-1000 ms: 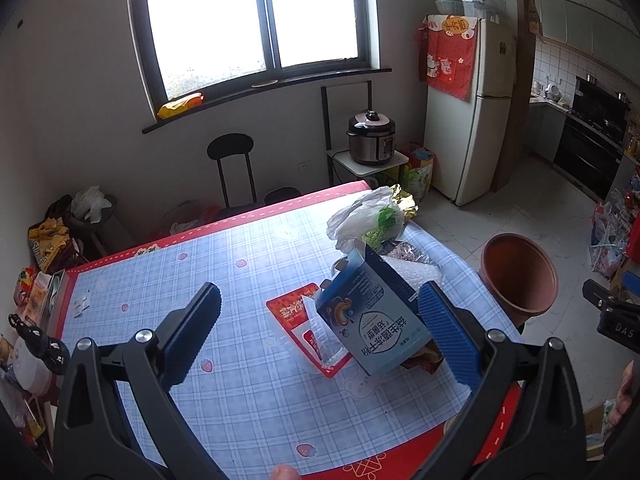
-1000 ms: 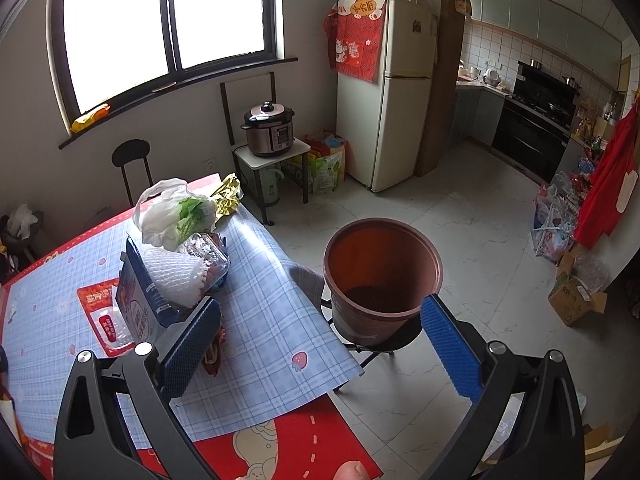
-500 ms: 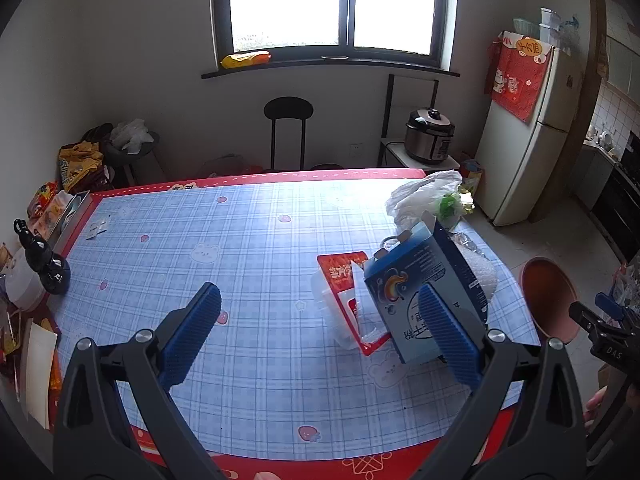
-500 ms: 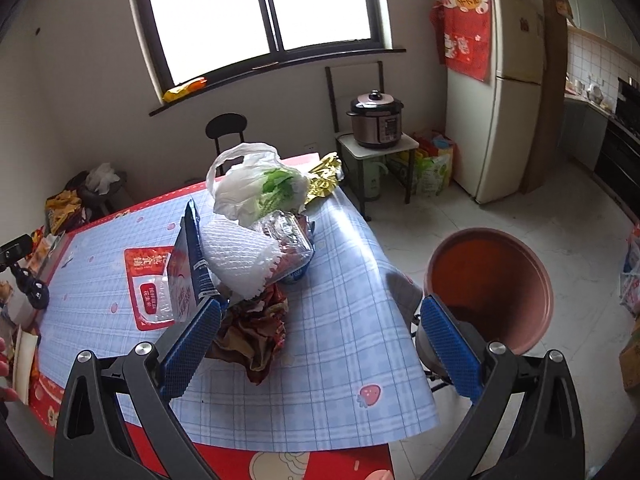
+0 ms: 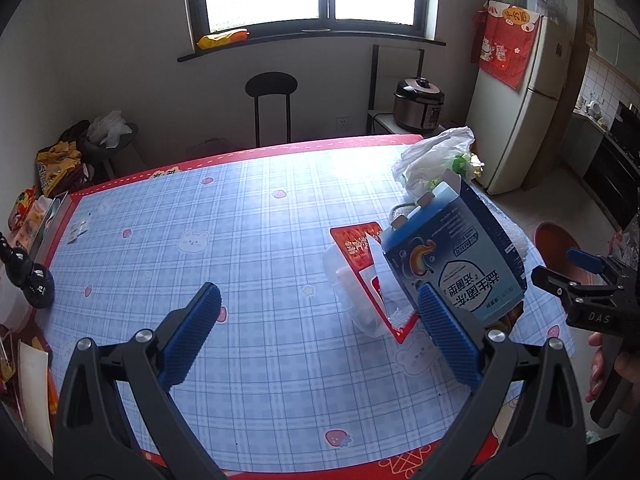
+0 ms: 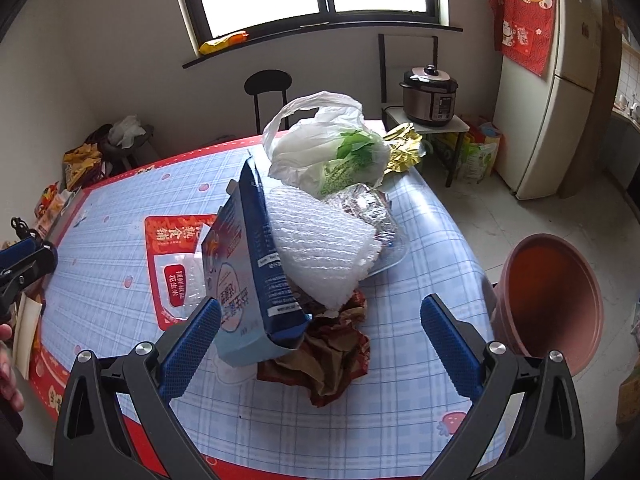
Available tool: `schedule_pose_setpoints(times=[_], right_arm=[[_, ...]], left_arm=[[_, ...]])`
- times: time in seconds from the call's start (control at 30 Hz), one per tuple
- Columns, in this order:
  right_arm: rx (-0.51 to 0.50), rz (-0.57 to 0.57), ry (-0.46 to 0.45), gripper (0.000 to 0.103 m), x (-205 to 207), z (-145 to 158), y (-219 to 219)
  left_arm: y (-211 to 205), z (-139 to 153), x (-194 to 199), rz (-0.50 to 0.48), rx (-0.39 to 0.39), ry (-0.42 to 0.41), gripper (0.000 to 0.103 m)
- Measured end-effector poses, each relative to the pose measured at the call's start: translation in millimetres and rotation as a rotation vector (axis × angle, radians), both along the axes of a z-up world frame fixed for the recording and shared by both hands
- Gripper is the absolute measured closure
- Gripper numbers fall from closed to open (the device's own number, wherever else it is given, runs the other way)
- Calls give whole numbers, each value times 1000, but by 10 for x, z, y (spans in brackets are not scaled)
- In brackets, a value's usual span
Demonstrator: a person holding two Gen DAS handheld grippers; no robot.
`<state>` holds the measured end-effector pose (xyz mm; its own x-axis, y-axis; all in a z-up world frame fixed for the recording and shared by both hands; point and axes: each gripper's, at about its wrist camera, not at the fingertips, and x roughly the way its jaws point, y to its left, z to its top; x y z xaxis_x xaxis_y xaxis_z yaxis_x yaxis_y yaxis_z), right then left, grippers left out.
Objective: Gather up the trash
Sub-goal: 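Move the right tool toward the blue-white detergent box on the table, then grasp the detergent box with the right tool while the left tool grasps the clear container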
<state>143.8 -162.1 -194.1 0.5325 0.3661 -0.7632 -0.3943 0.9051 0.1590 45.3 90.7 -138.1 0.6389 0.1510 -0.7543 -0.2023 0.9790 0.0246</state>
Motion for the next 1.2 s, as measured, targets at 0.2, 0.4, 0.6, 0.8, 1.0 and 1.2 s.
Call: schedule_pose_setpoints(times=[0.2,0.4,0.6,0.8,1.0,1.2], right_arm=[[-46,-8,36,5,99,-137,277],[18,-91,155,5,257,-353,284],[41,-100,191,6,281,-467,389],[31,-113,214,31,238,-505,452],[86,-123,232,50,141,-419,377],[131,-64,197,63,24,-266,392]], left_arm=[[258,-150,148,-66,-125,2,6],[397,-269,151,-106,-146,-3,6],[500,-393,207,-133,-209,86,6],[557,-471,173,-103,-243,90,6],[576,-558,200,-100,-266,130,15],[518,-801,315,-126,-329,177,29]])
